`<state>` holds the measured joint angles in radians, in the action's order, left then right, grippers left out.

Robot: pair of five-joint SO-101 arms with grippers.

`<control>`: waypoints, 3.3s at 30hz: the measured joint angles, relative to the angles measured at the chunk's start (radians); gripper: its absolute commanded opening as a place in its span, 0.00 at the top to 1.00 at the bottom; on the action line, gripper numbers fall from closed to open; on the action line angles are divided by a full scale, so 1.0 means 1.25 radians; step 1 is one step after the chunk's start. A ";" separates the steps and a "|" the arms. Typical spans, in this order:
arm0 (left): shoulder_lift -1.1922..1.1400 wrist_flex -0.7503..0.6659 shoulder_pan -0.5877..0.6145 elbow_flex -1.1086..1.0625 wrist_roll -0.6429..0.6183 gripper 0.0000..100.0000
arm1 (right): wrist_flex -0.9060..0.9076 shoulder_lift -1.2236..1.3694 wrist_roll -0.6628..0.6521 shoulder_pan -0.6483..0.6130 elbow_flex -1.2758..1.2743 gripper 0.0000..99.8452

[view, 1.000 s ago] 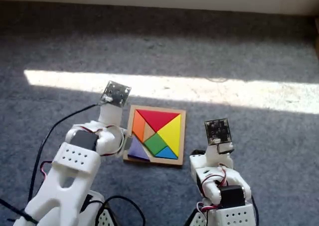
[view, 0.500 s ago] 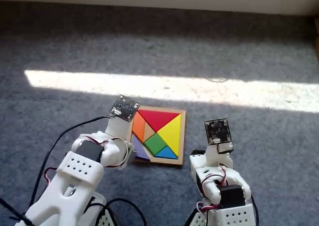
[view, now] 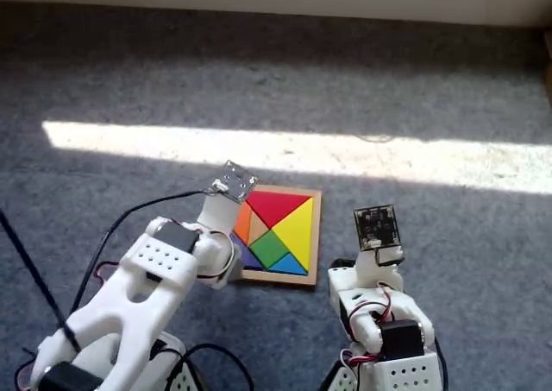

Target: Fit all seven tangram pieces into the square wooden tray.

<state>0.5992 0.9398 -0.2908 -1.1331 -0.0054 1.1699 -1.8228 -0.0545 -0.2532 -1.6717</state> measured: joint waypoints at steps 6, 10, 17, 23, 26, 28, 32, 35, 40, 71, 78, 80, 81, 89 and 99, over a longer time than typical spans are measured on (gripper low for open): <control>-0.115 0.005 -0.001 0.069 0.000 0.79 | 0.000 0.000 0.000 0.000 0.000 1.00; -0.102 0.005 0.002 0.070 0.000 0.79 | 0.000 0.000 0.000 0.000 0.000 1.00; 0.068 0.006 0.010 -0.015 -0.015 0.79 | 0.000 0.000 0.000 0.000 0.000 1.00; 0.263 0.007 0.009 -0.109 -0.021 0.79 | 0.000 0.000 0.000 0.000 0.000 1.00; 0.373 0.007 0.009 -0.153 -0.022 0.84 | 0.000 0.000 0.000 0.000 0.000 1.00; 0.453 0.007 0.009 -0.187 -0.022 0.88 | 0.000 0.000 0.000 0.000 0.000 1.00; 0.613 0.007 0.009 -0.245 -0.022 0.95 | 0.000 0.000 0.000 0.000 0.000 1.00; 0.723 0.039 0.009 -0.270 -0.022 0.98 | 0.000 0.000 0.000 0.000 0.000 1.00; 0.884 0.110 0.009 -0.303 -0.022 0.99 | 0.000 0.000 0.000 0.000 0.000 1.00; 0.938 0.226 0.225 -0.435 0.068 0.99 | 0.059 0.000 0.000 0.000 0.000 1.00; 0.938 0.282 0.330 -0.435 0.066 0.99 | 0.059 0.000 0.000 0.000 0.000 1.00; 0.938 0.282 0.334 -0.435 0.066 0.99 | 0.059 0.000 0.000 0.000 0.000 1.00; 0.938 0.290 0.334 -0.435 0.068 0.99 | 0.059 0.000 0.000 0.000 0.000 1.00; 0.938 0.304 0.334 -0.435 0.068 0.99 | 0.059 0.000 0.000 0.000 0.000 1.00; 0.938 0.304 0.334 -0.435 0.068 0.99 | 0.059 0.000 0.000 0.000 0.000 1.00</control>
<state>1.7714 1.3203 0.1266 -1.6763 0.0790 1.2436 -1.8228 -0.0545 -0.2532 -1.6717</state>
